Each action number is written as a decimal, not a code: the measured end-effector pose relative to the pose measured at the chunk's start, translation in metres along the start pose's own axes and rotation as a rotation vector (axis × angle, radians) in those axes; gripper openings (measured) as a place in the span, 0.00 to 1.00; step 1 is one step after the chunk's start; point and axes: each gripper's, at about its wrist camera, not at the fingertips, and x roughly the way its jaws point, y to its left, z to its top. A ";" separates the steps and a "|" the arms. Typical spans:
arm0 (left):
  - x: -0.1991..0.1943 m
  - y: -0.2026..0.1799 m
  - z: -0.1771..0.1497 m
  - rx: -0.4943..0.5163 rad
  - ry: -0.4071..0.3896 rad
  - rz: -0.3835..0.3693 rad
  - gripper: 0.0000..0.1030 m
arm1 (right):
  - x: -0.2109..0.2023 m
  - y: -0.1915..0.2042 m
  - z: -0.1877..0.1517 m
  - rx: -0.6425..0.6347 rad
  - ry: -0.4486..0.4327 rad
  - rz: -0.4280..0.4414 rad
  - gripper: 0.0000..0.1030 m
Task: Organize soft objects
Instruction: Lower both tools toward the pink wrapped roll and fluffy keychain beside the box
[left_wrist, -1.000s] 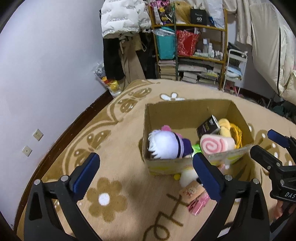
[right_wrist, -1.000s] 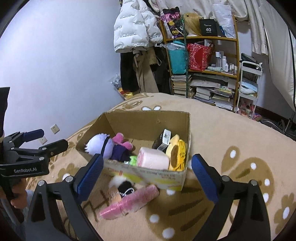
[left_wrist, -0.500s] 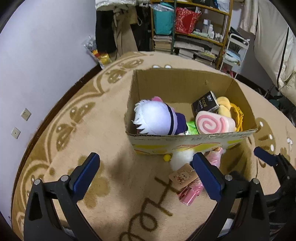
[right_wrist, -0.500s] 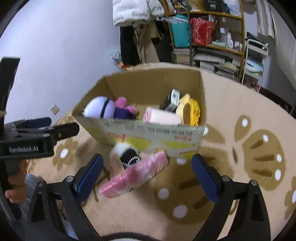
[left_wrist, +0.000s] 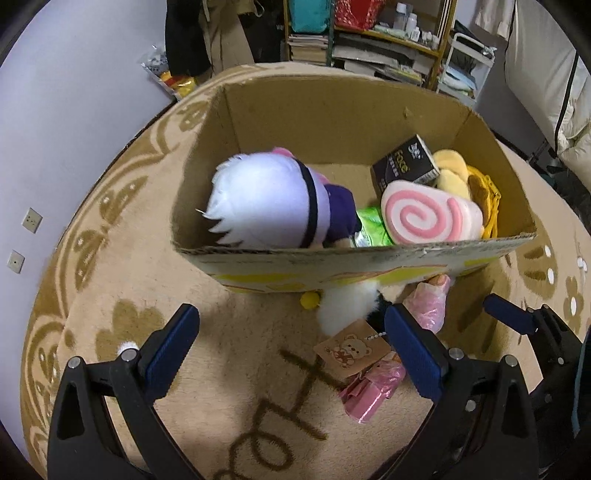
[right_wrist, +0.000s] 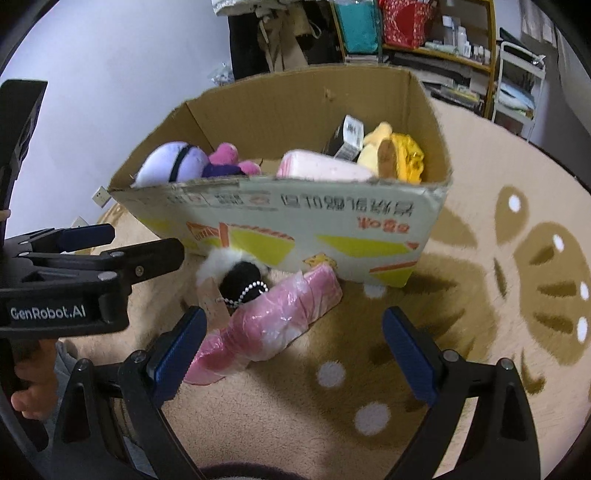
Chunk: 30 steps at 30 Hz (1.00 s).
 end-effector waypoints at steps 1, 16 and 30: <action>0.002 -0.001 0.000 0.001 0.002 0.001 0.97 | 0.002 0.000 -0.001 0.004 0.006 0.005 0.97; 0.033 -0.010 -0.001 0.004 0.052 -0.028 0.97 | 0.025 0.006 -0.004 0.016 0.069 0.041 0.97; 0.061 -0.005 0.007 -0.015 0.094 -0.086 0.97 | 0.046 0.018 0.002 -0.008 0.084 0.039 0.97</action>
